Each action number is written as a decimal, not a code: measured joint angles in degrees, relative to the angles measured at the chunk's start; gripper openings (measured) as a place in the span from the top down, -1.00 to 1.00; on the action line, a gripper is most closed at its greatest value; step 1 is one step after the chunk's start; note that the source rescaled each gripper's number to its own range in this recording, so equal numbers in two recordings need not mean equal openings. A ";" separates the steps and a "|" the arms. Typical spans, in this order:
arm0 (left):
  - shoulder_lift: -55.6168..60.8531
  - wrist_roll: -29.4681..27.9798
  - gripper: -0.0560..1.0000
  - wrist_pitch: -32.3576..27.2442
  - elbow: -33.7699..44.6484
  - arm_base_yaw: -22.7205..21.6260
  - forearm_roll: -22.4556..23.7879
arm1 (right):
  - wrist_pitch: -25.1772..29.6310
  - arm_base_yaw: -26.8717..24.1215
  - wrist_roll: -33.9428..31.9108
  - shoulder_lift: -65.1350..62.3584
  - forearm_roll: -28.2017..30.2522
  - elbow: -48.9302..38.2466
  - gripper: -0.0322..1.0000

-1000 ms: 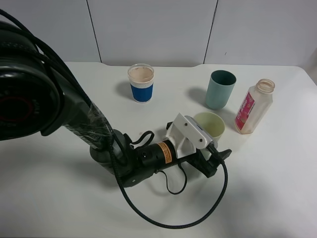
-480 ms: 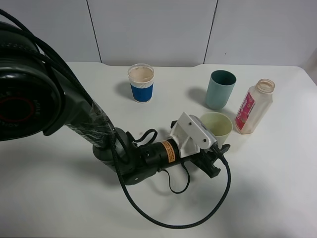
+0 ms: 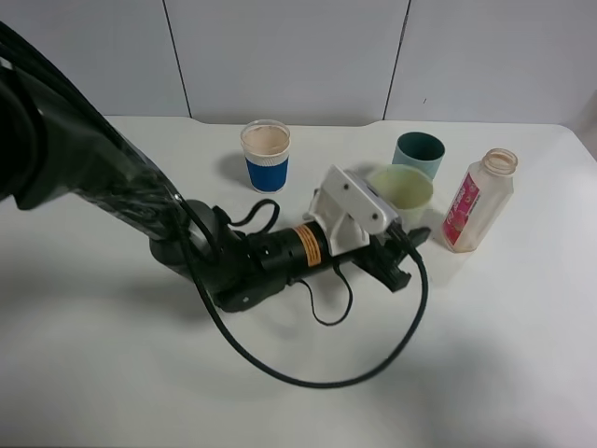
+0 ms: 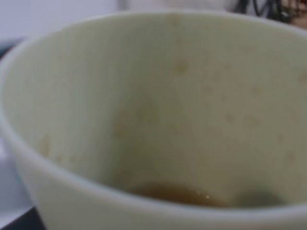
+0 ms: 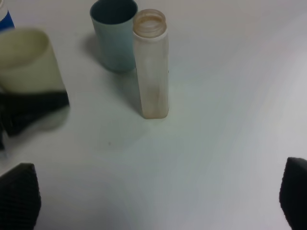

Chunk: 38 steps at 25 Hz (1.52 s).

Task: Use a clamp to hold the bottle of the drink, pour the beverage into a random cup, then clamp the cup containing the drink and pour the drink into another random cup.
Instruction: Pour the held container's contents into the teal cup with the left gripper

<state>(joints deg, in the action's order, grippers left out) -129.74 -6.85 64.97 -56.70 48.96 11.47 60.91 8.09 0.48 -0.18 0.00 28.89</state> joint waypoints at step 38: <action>9.72 -12.42 0.84 -28.74 -6.07 -14.01 28.79 | 0.00 0.00 0.00 0.00 0.00 0.00 -1.00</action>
<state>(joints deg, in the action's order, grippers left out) -120.02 -19.27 36.23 -62.76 34.96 40.25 60.91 8.09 0.48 -0.18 0.00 28.89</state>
